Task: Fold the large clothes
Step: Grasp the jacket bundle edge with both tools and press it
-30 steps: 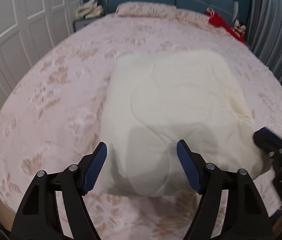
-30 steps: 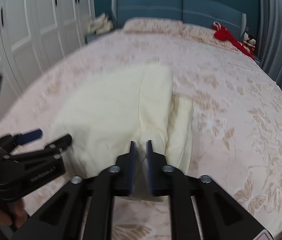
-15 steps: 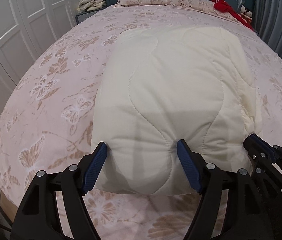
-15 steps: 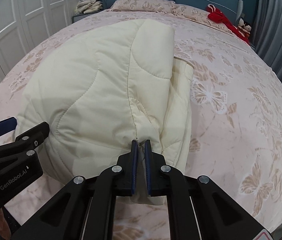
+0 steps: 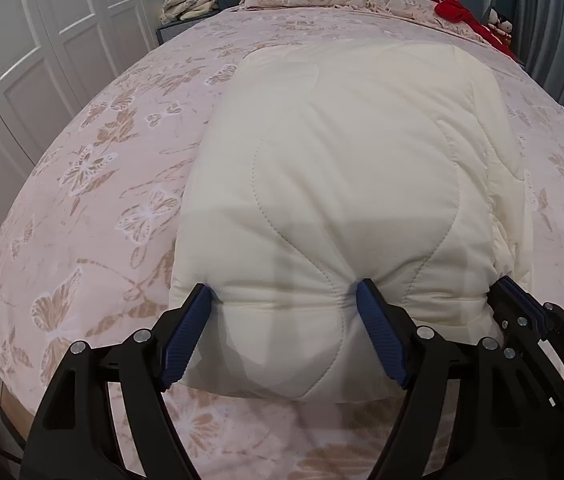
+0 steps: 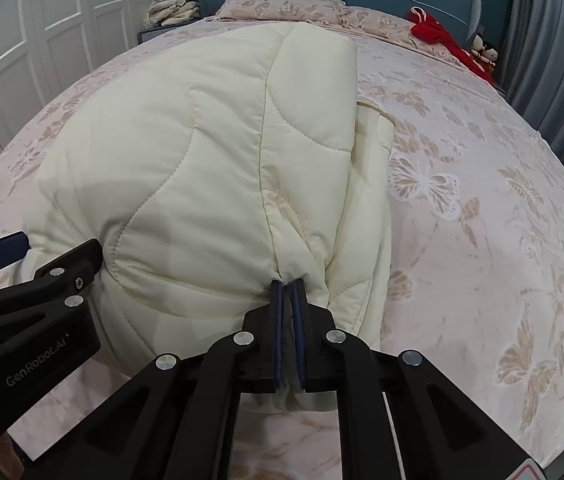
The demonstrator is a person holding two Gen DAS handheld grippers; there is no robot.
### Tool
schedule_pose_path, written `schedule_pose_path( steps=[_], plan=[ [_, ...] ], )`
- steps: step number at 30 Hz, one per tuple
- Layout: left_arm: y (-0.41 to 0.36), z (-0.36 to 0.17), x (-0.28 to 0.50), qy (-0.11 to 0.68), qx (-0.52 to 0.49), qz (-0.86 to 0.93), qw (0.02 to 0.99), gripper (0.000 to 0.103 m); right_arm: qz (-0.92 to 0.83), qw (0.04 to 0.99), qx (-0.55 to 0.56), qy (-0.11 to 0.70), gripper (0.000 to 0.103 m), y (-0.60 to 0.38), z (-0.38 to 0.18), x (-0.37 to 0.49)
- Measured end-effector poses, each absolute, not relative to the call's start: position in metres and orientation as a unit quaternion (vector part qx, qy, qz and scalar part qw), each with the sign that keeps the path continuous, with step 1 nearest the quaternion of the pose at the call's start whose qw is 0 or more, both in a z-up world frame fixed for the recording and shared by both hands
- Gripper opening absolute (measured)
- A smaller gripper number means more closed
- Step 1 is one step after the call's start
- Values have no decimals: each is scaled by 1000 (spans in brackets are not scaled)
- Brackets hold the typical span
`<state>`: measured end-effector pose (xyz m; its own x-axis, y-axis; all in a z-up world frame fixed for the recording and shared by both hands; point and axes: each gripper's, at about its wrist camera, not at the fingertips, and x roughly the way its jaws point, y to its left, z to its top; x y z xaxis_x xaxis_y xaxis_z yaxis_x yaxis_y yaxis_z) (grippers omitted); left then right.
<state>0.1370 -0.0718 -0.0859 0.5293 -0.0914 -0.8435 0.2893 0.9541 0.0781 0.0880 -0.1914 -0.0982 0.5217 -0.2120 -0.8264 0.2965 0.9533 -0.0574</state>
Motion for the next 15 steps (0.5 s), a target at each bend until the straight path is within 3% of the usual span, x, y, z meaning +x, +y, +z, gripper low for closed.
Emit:
schedule_pose_path(
  steps=[9, 13, 15],
  plan=[
    [-70, -84, 138, 470, 97, -111, 870, 74, -135, 872, 66, 466, 10, -198, -94, 87],
    [-43, -61, 145, 479, 23, -136, 867, 74, -116, 877, 96, 457, 10, -209, -75, 78],
    [-21, -50, 152, 479, -29, -134, 867, 75, -118, 885, 125, 433, 27, -220, -57, 66]
  ],
)
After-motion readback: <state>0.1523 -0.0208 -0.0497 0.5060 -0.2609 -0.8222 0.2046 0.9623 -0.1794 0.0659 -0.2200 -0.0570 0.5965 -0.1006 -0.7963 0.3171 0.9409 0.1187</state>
